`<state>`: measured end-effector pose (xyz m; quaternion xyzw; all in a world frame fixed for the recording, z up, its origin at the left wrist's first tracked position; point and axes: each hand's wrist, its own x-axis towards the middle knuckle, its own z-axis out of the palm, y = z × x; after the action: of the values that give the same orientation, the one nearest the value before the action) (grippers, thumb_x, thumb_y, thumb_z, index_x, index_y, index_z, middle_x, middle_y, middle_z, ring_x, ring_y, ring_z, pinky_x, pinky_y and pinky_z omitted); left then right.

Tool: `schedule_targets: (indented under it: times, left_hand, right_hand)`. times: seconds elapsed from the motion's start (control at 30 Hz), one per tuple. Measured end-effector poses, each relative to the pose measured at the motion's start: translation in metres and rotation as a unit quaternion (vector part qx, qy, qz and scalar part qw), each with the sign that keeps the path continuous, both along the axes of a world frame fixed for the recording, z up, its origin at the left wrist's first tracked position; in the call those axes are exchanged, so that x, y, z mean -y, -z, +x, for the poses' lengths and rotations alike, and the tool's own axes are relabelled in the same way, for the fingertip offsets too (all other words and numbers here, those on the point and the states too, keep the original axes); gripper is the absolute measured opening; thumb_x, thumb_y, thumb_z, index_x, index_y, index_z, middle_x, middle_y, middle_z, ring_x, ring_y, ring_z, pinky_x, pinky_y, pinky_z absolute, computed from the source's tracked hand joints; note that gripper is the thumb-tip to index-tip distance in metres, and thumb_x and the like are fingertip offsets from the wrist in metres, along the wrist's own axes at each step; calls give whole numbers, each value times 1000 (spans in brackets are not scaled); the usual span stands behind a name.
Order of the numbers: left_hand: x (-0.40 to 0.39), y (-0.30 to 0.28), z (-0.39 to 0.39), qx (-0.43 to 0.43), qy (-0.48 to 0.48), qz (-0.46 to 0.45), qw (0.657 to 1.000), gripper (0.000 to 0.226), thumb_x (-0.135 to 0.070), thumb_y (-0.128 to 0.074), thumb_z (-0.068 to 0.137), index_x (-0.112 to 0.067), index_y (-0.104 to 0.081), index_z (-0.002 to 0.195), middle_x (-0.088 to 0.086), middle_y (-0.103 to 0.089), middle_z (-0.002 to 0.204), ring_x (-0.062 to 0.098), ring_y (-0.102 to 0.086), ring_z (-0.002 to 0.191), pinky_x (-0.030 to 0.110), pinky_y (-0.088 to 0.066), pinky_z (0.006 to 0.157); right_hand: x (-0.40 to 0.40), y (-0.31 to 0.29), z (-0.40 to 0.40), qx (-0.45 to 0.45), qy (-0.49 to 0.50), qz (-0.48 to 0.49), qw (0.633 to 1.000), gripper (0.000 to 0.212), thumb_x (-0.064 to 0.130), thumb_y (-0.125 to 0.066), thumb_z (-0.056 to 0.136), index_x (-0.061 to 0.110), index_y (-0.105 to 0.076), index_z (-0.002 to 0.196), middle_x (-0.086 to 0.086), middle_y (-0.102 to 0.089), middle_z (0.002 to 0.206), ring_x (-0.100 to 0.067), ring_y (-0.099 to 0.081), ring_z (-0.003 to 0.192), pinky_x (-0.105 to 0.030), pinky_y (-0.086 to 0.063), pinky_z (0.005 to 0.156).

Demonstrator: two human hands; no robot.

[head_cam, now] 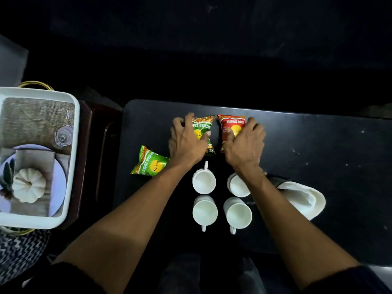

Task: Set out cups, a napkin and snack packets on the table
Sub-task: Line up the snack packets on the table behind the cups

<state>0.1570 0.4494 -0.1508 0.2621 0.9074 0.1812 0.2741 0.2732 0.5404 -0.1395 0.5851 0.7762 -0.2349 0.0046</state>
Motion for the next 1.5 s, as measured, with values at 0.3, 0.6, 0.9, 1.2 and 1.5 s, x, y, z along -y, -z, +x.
schedule_targets:
  times: [0.3, 0.6, 0.9, 1.2, 1.5]
  left_hand:
    - [26, 12, -1, -88, 195, 36, 976, 55, -12, -57, 97, -19, -42, 149, 3, -32, 160, 21, -31, 146, 42, -34, 112]
    - [17, 16, 0, -80, 225, -8, 971, 62, -8, -56, 98, -22, -34, 154, 1, -19, 165, 23, -19, 151, 46, -38, 114]
    - [20, 18, 3, -81, 220, 0, 972, 61, -11, -55, 99, -22, -32, 154, 2, -19, 165, 24, -19, 151, 48, -32, 117]
    - [23, 15, 1, -49, 203, 23, 978, 61, -11, -57, 98, -21, -35, 153, 2, -22, 165, 25, -22, 150, 50, -32, 117]
    - [29, 3, -7, -31, 167, 70, 983, 61, -13, -60, 96, -21, -37, 152, 1, -24, 164, 24, -24, 149, 49, -30, 115]
  right_hand:
    - [-4, 3, 15, 27, -205, -13, 978, 77, 21, -77, 79, 15, -41, 147, -15, -33, 153, -36, -37, 133, -51, -47, 102]
    - [-11, 11, 10, 50, -232, -11, 971, 65, 20, -75, 85, 20, -50, 145, -12, -31, 159, -37, -29, 141, -54, -45, 106]
    - [-4, 12, 15, 45, -225, -12, 973, 69, 22, -78, 84, 22, -49, 146, -11, -29, 160, -36, -26, 144, -53, -42, 110]
    - [-2, 10, 20, 31, -206, -18, 978, 70, 16, -76, 84, 21, -47, 147, -9, -32, 159, -34, -28, 143, -54, -45, 106]
    - [3, -9, 11, 8, -210, 19, 977, 66, 26, -75, 80, 19, -52, 141, -9, -42, 153, -33, -36, 138, -52, -41, 102]
